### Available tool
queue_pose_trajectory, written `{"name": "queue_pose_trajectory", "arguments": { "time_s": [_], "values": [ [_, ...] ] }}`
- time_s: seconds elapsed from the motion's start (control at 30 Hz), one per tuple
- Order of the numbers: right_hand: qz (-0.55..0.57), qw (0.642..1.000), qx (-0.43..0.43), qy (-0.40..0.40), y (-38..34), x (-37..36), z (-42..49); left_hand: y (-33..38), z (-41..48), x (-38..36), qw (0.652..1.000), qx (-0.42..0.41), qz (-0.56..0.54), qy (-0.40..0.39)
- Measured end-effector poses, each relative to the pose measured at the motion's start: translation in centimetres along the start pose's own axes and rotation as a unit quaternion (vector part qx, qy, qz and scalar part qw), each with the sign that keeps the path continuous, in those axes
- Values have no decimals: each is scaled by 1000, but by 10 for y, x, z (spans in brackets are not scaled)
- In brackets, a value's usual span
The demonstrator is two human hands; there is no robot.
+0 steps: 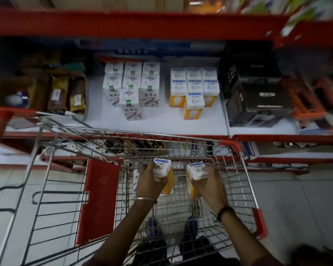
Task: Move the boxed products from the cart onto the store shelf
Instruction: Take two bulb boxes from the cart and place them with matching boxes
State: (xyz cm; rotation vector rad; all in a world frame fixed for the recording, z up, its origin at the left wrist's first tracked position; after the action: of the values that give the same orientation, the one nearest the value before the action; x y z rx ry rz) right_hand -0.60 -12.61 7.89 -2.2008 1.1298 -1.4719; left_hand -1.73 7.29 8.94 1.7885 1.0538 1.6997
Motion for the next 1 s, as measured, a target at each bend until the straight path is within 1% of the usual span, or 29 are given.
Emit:
{"name": "queue_pose_trajectory", "arguments": {
  "time_s": [0.17,0.3,0.4,0.47,0.6,0.7,0.83,1.0],
  "values": [
    [29,994,66,84,-40,50,3,63,31,22,995,-72,-21,67],
    [61,981,104,155,-71,85,12,99,65,31,985,-119,-41,120],
    [82,963,125,223,-89,102,30,113,94,29,977,-128,-64,156],
    [105,955,127,247,-98,108,49,121,112,25,974,-133,-64,171],
    [90,957,111,253,-109,104,90,123,141,10,974,-124,-46,182],
    [58,964,92,241,-111,94,115,114,157,-7,979,-92,-38,176],
    [54,973,69,215,-109,83,140,107,170,-25,982,-63,-31,176],
    [47,977,62,199,-108,76,156,100,177,-40,985,-60,-8,161]
  ]
}}
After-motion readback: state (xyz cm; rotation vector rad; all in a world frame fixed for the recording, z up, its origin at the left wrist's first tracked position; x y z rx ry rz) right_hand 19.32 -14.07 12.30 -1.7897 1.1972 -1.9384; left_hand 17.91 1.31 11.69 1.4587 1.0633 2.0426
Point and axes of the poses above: each hand's wrist, its own z-axis towards the middle knuckle, its own x-axis out of the back of the hand, y = z × x, the point moved 1 cm from there along z, towards the middle knuckle, and after that the axes turned 8 degrees about -x, right-handed, at the moved point
